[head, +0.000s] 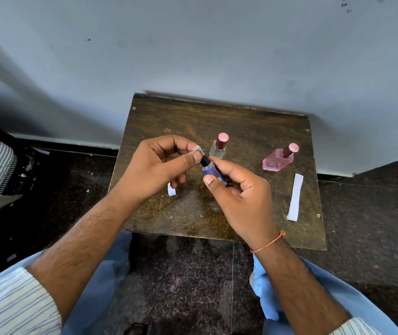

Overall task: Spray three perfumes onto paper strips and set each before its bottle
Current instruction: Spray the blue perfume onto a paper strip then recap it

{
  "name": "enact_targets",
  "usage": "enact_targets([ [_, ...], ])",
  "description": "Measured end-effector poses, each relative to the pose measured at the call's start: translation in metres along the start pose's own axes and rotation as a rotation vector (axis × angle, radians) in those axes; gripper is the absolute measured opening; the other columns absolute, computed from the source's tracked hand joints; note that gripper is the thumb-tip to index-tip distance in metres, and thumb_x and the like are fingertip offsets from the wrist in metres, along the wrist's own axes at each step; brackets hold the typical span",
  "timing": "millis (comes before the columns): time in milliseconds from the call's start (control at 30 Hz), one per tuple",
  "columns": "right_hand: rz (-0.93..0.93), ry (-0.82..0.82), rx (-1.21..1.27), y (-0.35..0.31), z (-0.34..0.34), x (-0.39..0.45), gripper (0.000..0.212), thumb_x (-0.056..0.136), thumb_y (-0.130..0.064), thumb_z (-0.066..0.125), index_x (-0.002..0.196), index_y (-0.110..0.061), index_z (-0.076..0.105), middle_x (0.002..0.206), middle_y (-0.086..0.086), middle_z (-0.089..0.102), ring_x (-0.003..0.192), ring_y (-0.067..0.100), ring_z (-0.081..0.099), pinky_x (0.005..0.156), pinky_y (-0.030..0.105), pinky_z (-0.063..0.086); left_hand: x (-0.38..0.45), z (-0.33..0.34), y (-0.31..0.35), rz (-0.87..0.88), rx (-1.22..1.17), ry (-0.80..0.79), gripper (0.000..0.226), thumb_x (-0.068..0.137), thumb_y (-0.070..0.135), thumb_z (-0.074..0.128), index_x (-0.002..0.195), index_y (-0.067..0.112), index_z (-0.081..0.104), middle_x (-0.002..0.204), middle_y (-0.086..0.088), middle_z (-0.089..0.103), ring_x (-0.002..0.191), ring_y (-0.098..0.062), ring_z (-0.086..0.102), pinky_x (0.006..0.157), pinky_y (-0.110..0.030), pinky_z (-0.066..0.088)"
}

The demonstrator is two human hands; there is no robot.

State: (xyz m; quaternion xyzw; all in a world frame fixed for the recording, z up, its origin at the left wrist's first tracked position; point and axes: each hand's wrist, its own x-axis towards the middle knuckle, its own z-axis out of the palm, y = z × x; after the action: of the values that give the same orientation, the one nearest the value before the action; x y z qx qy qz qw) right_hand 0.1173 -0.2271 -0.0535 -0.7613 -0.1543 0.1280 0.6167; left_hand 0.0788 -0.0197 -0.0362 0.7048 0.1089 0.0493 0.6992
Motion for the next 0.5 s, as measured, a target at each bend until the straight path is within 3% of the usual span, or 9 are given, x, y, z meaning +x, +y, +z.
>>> enact_targets([
  [200,-0.054,0.006,0.016,-0.0016,-0.0010,-0.0011,0.038,0.097,-0.005,0.080,0.134,-0.007,0.075,0.117,0.001,0.083,0.071,-0.011,0.066,0.071,0.008,0.050,-0.0019,0.0054,-0.0027,0.020,-0.110,-0.016,0.011,0.092,0.016,0.079,0.101,0.011,0.078,0.079,-0.004,0.074,0.052,-0.015,0.063,0.045,-0.026,0.052],
  [333,-0.071,0.003,0.052,-0.0019,-0.0015,-0.0010,0.039,0.097,-0.007,0.080,0.135,-0.008,0.075,0.123,-0.005,0.082,0.104,0.003,0.078,0.086,0.019,0.059,-0.0034,0.0065,-0.0024,0.064,-0.093,-0.022,0.011,0.092,0.014,0.076,0.101,0.009,0.077,0.078,-0.001,0.075,0.055,-0.016,0.068,0.046,-0.028,0.055],
  [500,-0.060,-0.033,0.136,-0.0046,-0.0034,-0.0008,0.039,0.095,-0.001,0.080,0.133,-0.009,0.075,0.122,-0.004,0.082,0.113,0.010,0.078,0.097,0.030,0.063,-0.0052,0.0046,-0.0005,0.123,-0.064,-0.041,0.010,0.091,0.010,0.076,0.101,0.009,0.076,0.084,-0.001,0.078,0.057,-0.016,0.071,0.048,-0.028,0.057],
])
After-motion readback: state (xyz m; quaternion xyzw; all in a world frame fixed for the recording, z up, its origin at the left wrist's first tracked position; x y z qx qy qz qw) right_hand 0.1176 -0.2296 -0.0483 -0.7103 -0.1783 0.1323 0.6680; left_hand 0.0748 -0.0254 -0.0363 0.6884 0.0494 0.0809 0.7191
